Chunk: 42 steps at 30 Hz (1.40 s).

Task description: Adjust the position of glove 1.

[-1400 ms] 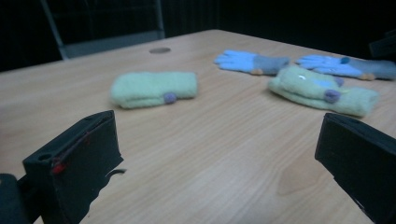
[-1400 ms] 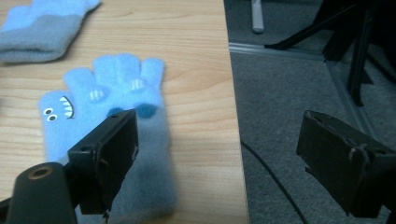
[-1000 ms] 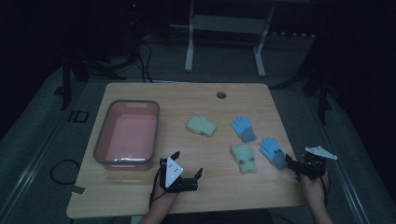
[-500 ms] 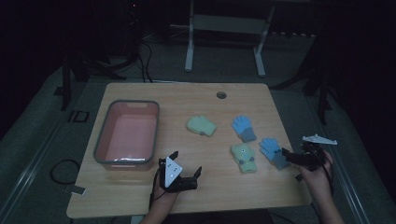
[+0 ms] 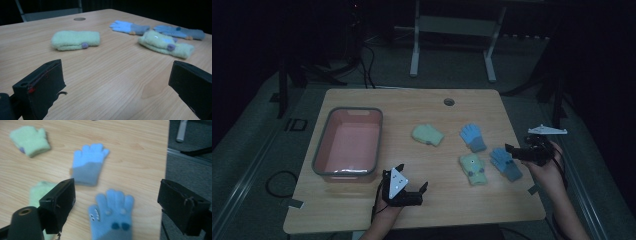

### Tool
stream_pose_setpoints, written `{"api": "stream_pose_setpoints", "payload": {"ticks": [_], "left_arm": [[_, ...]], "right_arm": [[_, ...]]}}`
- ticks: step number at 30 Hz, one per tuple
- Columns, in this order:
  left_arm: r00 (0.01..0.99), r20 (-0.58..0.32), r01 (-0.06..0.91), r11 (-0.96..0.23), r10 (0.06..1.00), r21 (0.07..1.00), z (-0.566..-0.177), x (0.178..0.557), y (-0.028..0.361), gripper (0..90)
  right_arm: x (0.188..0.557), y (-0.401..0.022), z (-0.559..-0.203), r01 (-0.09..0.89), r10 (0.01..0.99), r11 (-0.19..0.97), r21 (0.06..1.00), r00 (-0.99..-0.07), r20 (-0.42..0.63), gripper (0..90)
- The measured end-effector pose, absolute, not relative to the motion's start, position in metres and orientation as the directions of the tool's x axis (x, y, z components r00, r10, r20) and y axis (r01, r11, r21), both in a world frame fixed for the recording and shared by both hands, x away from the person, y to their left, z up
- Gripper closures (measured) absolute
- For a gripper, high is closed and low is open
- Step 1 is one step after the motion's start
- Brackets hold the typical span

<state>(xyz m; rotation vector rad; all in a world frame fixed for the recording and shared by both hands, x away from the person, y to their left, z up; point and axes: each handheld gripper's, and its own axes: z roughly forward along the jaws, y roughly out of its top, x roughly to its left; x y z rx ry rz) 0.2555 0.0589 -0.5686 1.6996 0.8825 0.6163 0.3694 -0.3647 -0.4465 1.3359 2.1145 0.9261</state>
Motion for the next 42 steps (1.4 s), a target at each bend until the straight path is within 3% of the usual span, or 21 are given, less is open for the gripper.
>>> {"api": "stream_pose_setpoints", "payload": {"ticks": [1,11,35,40,42], "left_arm": [[0.595,-0.024,0.247,-0.155,0.803,0.956,-0.568,0.255,0.059,0.3],[0.614,-0.052,0.251,-0.133,0.788,0.959,-0.568,0.256,0.068,0.2],[0.625,0.025,0.212,-0.201,0.780,0.957,-0.569,0.248,0.074,0.2],[0.624,0.027,0.203,-0.195,0.781,0.960,-0.568,0.248,0.074,0.2],[0.627,0.031,0.200,-0.199,0.778,0.959,-0.569,0.248,0.074,0.2]], "right_arm": [[0.371,-0.362,-0.444,0.594,0.905,0.302,0.745,-0.424,-0.028,21.3],[0.387,-0.330,-0.435,0.542,0.848,0.389,0.745,-0.527,-0.060,23.7],[0.446,-0.224,-0.432,0.477,0.703,0.537,0.696,-0.709,-0.056,28.4],[0.457,-0.195,-0.444,0.459,0.641,0.585,0.668,-0.767,-0.035,35.8],[0.459,-0.187,-0.450,0.448,0.612,0.615,0.649,-0.790,-0.035,42.9]]}}
